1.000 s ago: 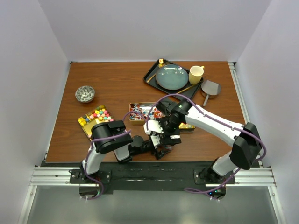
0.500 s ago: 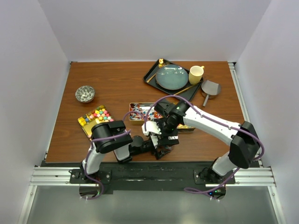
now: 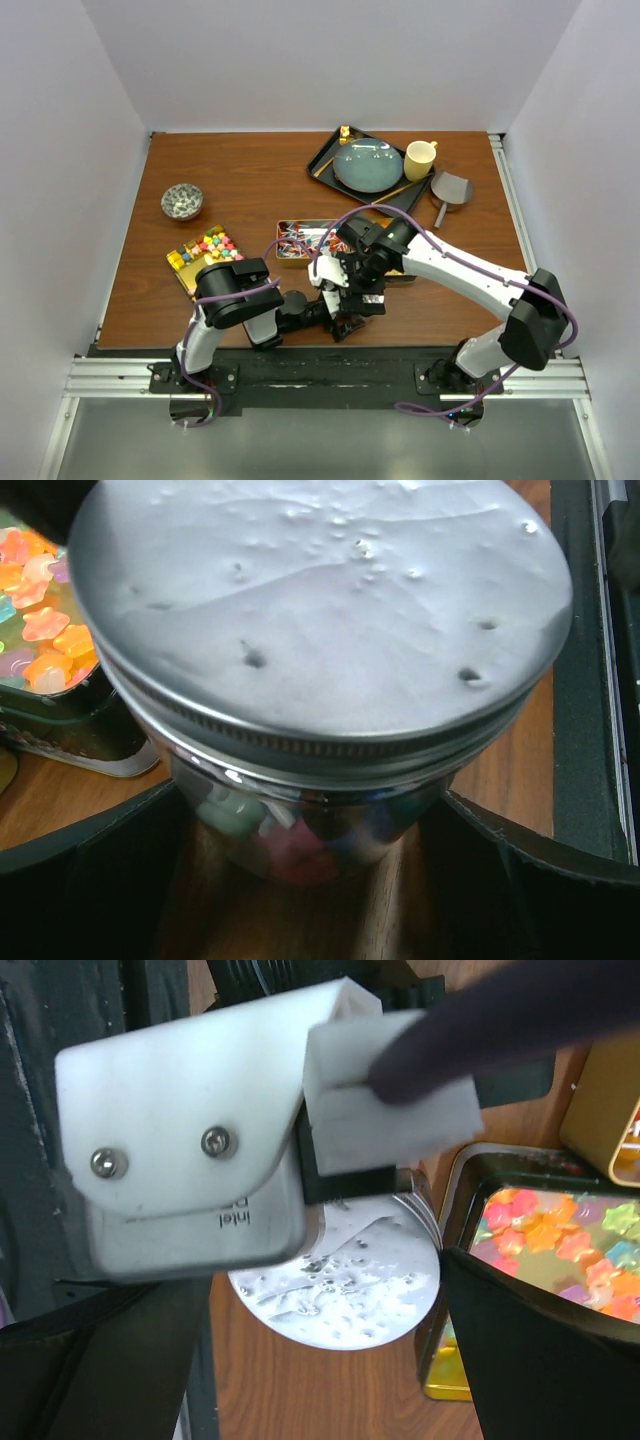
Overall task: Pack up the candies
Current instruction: Close the bottle lid on the packing bottle.
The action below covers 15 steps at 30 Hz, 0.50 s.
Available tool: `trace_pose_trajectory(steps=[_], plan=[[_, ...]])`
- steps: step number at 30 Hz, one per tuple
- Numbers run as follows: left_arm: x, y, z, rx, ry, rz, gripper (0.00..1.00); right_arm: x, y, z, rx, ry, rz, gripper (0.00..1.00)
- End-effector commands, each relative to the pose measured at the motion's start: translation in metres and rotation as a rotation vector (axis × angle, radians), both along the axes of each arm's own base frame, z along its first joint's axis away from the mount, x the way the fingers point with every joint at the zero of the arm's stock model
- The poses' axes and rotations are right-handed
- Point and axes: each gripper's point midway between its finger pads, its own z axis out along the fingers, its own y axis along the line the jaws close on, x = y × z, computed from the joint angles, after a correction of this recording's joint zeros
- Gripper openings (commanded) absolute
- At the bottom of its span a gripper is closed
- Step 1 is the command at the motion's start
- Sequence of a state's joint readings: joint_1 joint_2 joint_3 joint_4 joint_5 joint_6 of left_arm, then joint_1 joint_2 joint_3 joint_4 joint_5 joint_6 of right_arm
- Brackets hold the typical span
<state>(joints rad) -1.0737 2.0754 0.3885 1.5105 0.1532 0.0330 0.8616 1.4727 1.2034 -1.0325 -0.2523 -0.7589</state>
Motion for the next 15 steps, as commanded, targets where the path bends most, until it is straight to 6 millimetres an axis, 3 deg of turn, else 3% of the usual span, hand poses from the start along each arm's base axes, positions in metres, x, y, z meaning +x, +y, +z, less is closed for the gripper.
trace_pose_trajectory(steps=[1,7,11,15], plan=[[0.006,0.009,0.029,-0.095,-0.202,0.007,0.99,-0.003,-0.013,0.013,-0.001,0.018,-0.121,0.99],[0.007,0.006,0.035,-0.113,-0.215,0.007,0.98,0.014,-0.022,0.002,-0.015,0.008,-0.203,0.99],[-0.003,0.003,0.037,-0.133,-0.194,-0.041,1.00,0.028,-0.023,0.000,-0.006,0.009,-0.244,0.99],[0.002,-0.004,0.034,-0.140,-0.166,-0.025,1.00,0.050,-0.046,0.009,0.005,0.063,-0.372,0.99]])
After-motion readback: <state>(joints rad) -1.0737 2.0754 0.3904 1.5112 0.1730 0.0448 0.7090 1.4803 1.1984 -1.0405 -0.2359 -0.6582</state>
